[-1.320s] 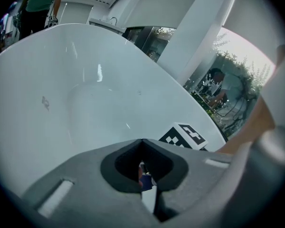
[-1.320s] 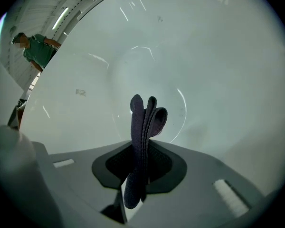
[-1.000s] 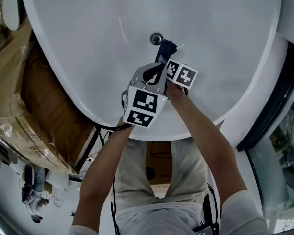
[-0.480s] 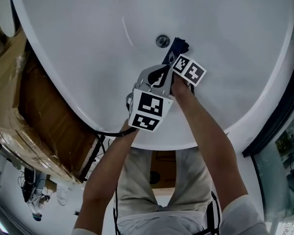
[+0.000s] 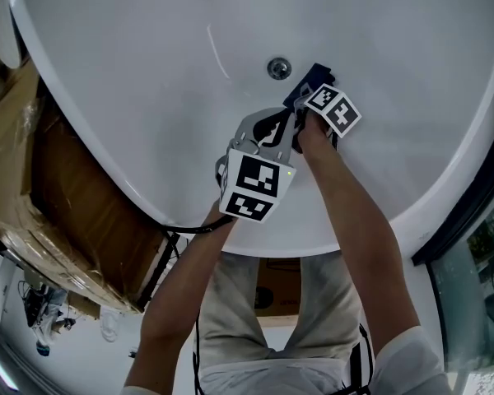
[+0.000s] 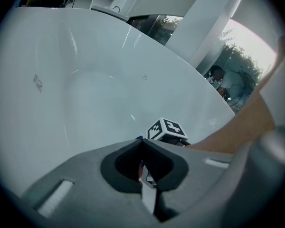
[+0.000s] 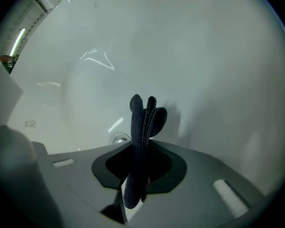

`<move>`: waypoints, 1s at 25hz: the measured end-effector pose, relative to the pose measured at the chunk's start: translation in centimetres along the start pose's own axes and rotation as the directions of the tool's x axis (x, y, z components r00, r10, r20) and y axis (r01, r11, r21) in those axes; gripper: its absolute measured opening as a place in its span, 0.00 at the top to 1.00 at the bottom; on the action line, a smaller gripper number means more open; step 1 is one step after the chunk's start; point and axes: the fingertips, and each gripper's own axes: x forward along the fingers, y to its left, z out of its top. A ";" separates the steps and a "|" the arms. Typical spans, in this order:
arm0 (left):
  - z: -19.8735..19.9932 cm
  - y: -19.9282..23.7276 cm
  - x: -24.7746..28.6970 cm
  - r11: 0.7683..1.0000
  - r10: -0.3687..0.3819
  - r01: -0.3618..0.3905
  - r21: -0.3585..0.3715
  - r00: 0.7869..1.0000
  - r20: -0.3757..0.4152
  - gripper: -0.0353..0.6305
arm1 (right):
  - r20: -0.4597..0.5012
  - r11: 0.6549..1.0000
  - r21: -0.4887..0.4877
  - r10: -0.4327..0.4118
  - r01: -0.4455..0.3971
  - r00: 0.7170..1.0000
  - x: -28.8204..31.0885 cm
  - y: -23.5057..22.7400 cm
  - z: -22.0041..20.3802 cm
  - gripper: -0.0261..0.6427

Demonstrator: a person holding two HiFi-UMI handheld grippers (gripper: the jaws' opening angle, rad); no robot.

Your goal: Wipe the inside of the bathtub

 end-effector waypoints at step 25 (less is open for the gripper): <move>4.7 -3.7 -1.9 1.000 0.016 -0.016 0.003 0.999 0.029 0.95 | 0.021 0.988 0.073 -0.134 0.132 0.991 -11.0 -4.9 1.7 0.87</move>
